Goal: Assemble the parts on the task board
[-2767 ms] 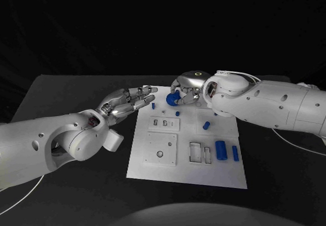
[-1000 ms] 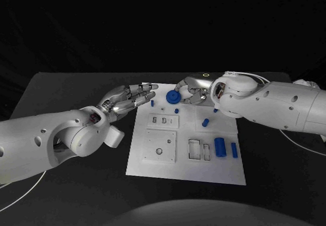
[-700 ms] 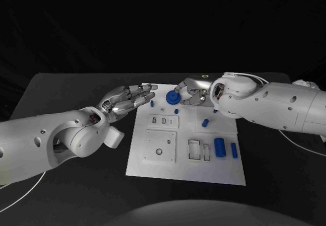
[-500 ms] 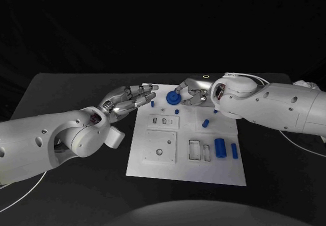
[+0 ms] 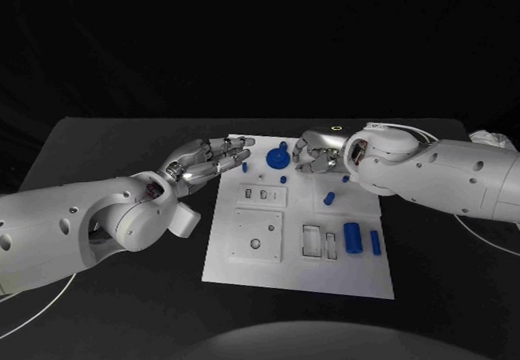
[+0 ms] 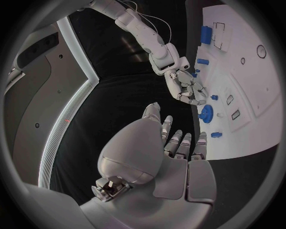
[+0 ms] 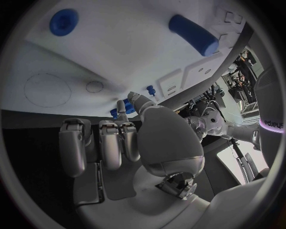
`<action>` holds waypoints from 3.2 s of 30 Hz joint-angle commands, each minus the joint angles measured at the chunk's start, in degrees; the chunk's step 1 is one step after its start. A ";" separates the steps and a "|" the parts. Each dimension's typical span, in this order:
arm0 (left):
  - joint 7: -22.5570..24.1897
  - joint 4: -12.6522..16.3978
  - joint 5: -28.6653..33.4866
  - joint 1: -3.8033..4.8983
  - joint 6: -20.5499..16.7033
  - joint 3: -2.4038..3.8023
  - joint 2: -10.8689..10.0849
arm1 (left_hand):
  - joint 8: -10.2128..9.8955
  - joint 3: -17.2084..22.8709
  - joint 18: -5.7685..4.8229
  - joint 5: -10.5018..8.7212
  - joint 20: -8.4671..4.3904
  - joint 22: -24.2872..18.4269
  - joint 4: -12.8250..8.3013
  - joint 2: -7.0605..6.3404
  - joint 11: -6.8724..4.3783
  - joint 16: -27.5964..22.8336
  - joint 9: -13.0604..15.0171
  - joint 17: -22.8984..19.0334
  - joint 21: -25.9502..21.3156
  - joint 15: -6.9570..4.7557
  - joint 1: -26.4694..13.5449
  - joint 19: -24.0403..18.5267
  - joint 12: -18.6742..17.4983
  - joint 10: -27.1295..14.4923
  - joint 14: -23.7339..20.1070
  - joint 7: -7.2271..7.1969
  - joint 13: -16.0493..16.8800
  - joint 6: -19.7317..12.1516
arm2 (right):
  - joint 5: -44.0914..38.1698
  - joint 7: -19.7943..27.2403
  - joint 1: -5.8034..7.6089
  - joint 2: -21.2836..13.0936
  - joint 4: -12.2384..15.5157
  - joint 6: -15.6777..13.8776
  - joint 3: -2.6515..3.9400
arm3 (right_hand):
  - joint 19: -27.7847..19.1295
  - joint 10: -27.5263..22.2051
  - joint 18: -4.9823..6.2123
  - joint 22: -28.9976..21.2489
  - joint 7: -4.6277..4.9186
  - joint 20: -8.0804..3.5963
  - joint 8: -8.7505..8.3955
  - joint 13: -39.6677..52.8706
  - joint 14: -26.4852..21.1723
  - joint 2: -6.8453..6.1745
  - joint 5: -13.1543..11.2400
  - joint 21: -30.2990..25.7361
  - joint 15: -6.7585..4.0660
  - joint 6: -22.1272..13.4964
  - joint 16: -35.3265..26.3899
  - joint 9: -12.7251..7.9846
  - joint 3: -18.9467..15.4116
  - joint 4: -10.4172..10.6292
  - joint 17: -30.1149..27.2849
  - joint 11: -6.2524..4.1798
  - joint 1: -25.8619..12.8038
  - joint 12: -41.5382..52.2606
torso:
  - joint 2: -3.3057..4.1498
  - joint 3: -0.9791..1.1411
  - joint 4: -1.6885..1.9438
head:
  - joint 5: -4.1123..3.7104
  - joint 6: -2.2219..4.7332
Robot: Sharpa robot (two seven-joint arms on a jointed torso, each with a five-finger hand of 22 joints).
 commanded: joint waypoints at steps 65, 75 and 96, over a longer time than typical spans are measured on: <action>1.15 -0.96 0.38 -0.86 1.85 0.02 0.01 | 0.53 0.97 -0.09 0.53 0.08 0.25 0.08 -0.51 1.31 2.80 0.19 0.50 0.97 0.91 1.29 1.33 3.96 7.41 1.96 1.18 1.05 0.48 | 31.08 26.80 -6.47 -21.50 0.56 -15.63 -0.43 | -2.56 5.56 1.68 11.20 -0.45 -0.74 15.67 14.75 2.98 -1.28 -3.24 -6.34 -0.54 -24.40 -3.45 6.37 -5.35 11.91 10.95 -0.54 3.70 -0.08 | -1.08 0.11 -0.66 | -3.45 2.77; 1.04 -1.08 0.38 -0.91 2.17 0.02 0.04 | 0.61 1.07 -0.12 0.55 0.09 0.26 0.06 -0.50 1.37 2.91 0.23 0.52 1.03 0.96 1.40 1.43 4.24 7.75 2.03 1.24 1.10 0.72 | 29.60 25.02 -7.67 -19.68 -1.50 -13.17 -0.43 | -3.57 4.83 1.96 10.80 -0.32 -0.64 19.75 14.20 2.29 -1.30 1.68 -7.59 -0.46 -28.49 -4.13 7.44 -4.35 11.06 10.20 -0.44 6.45 -0.61 | -1.04 0.12 -0.62 | -3.60 2.51; 0.62 -1.24 0.38 -0.91 2.71 0.02 0.06 | 0.74 1.17 -0.18 0.56 0.09 0.29 0.10 -0.50 1.47 3.05 0.27 0.52 1.12 1.02 1.49 1.58 4.69 8.30 2.11 1.31 1.18 1.07 | 28.84 23.38 -8.40 -18.16 -3.07 -10.86 -0.42 | -4.03 4.94 2.07 10.67 0.04 -0.38 23.67 14.33 2.02 -1.30 6.51 -8.12 -0.17 -29.39 -4.29 7.30 -2.46 11.05 9.98 -0.16 7.23 -0.50 | -1.07 0.15 -0.69 | -3.13 1.65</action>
